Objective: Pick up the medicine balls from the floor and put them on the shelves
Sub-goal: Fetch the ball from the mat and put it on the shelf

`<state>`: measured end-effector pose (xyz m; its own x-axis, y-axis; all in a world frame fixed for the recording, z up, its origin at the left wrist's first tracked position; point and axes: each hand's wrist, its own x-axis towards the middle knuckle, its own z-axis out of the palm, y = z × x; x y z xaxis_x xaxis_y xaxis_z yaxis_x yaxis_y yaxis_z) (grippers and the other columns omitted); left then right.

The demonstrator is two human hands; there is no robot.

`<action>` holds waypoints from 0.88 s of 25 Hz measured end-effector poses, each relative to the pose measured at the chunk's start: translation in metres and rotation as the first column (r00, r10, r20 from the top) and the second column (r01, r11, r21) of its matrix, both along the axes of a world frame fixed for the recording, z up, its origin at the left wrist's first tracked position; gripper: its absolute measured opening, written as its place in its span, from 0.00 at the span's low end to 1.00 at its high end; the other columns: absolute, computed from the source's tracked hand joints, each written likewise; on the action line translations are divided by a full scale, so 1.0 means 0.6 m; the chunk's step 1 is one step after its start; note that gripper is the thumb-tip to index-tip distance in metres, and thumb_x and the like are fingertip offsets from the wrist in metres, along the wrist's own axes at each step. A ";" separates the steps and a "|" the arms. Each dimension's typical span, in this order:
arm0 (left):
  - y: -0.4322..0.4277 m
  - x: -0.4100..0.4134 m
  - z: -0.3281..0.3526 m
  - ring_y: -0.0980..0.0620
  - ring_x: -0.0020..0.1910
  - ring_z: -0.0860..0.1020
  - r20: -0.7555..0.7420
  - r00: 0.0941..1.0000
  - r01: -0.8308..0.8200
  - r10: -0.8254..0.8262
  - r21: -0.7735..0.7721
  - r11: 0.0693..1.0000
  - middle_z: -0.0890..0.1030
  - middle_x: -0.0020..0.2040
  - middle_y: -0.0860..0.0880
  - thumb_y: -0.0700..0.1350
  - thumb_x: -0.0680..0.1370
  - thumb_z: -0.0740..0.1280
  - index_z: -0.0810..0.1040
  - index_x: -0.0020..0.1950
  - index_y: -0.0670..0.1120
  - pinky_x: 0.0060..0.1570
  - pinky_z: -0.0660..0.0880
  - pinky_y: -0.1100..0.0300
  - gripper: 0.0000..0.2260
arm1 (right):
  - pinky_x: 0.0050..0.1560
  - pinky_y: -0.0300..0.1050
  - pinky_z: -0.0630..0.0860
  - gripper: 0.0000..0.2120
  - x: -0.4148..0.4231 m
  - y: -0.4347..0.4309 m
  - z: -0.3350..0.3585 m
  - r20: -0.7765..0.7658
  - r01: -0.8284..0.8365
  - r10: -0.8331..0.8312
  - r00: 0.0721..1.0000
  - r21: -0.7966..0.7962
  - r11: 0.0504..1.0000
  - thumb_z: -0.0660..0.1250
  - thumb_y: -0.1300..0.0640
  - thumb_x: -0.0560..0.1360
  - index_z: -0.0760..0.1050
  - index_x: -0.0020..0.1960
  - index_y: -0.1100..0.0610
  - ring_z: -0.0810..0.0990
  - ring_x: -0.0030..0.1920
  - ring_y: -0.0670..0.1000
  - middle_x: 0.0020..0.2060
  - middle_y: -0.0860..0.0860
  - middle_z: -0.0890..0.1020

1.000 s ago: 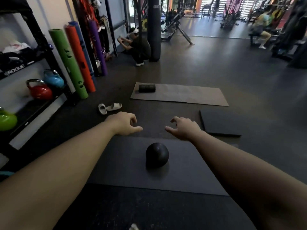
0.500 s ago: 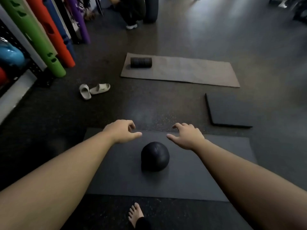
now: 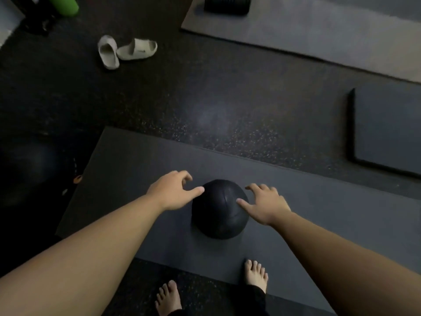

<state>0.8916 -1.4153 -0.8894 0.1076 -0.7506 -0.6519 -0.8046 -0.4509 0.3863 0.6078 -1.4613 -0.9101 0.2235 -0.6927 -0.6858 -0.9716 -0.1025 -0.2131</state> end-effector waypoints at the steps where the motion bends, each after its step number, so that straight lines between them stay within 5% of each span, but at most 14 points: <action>1: -0.012 -0.006 -0.056 0.52 0.58 0.77 -0.007 1.000 -0.029 0.029 0.009 1.000 0.76 0.64 0.55 0.75 0.73 0.66 0.75 0.69 0.58 0.53 0.73 0.52 0.31 | 0.69 0.62 0.69 0.37 0.001 -0.019 -0.056 0.012 0.039 -0.039 0.999 0.013 0.999 0.56 0.26 0.77 0.64 0.78 0.46 0.67 0.73 0.63 0.75 0.55 0.71; 7: 0.014 -0.046 -0.383 0.44 0.75 0.72 -0.115 0.895 -0.416 0.431 0.132 0.900 0.71 0.78 0.47 0.77 0.72 0.64 0.68 0.81 0.53 0.73 0.70 0.48 0.44 | 0.72 0.65 0.67 0.49 -0.004 -0.074 -0.369 0.100 0.181 -0.192 0.976 0.107 0.978 0.51 0.16 0.68 0.60 0.81 0.42 0.65 0.76 0.65 0.78 0.56 0.67; 11: 0.033 -0.073 -0.488 0.44 0.65 0.76 -0.193 0.720 -0.597 0.666 0.316 0.737 0.75 0.74 0.51 0.81 0.70 0.60 0.70 0.79 0.57 0.60 0.76 0.42 0.43 | 0.69 0.52 0.68 0.55 -0.009 -0.059 -0.458 0.294 0.367 -0.432 0.852 0.253 0.895 0.56 0.14 0.63 0.61 0.81 0.43 0.71 0.74 0.59 0.76 0.53 0.71; 16: 0.027 -0.100 -0.515 0.45 0.62 0.78 -0.329 0.409 -0.748 0.851 0.413 0.519 0.80 0.67 0.50 0.79 0.69 0.66 0.74 0.74 0.57 0.60 0.75 0.41 0.40 | 0.67 0.47 0.67 0.53 0.010 -0.052 -0.466 0.402 0.475 -0.572 0.715 0.322 0.819 0.65 0.18 0.63 0.62 0.81 0.43 0.71 0.73 0.56 0.75 0.52 0.71; 20: 0.043 -0.077 -0.452 0.48 0.63 0.78 -0.370 0.364 -0.816 0.855 0.317 0.484 0.79 0.65 0.53 0.79 0.63 0.69 0.74 0.72 0.58 0.67 0.74 0.42 0.42 | 0.70 0.49 0.66 0.51 0.045 -0.050 -0.410 0.492 0.427 -0.507 0.708 0.274 0.862 0.68 0.22 0.64 0.63 0.81 0.43 0.71 0.72 0.54 0.72 0.51 0.71; 22: 0.038 -0.040 -0.384 0.53 0.59 0.78 -0.412 0.370 -0.844 0.833 0.227 0.487 0.79 0.62 0.56 0.79 0.61 0.68 0.75 0.69 0.60 0.61 0.75 0.48 0.41 | 0.68 0.47 0.66 0.52 0.081 -0.061 -0.351 0.543 0.402 -0.474 0.693 0.256 0.879 0.66 0.20 0.63 0.62 0.81 0.42 0.71 0.70 0.52 0.70 0.49 0.71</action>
<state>0.8679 -1.3925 -1.1197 0.4191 -0.4477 -0.7899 0.2334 -0.7876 0.5703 0.6561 -1.4977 -1.1205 0.2873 -0.7430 -0.6044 -0.5869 0.3621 -0.7242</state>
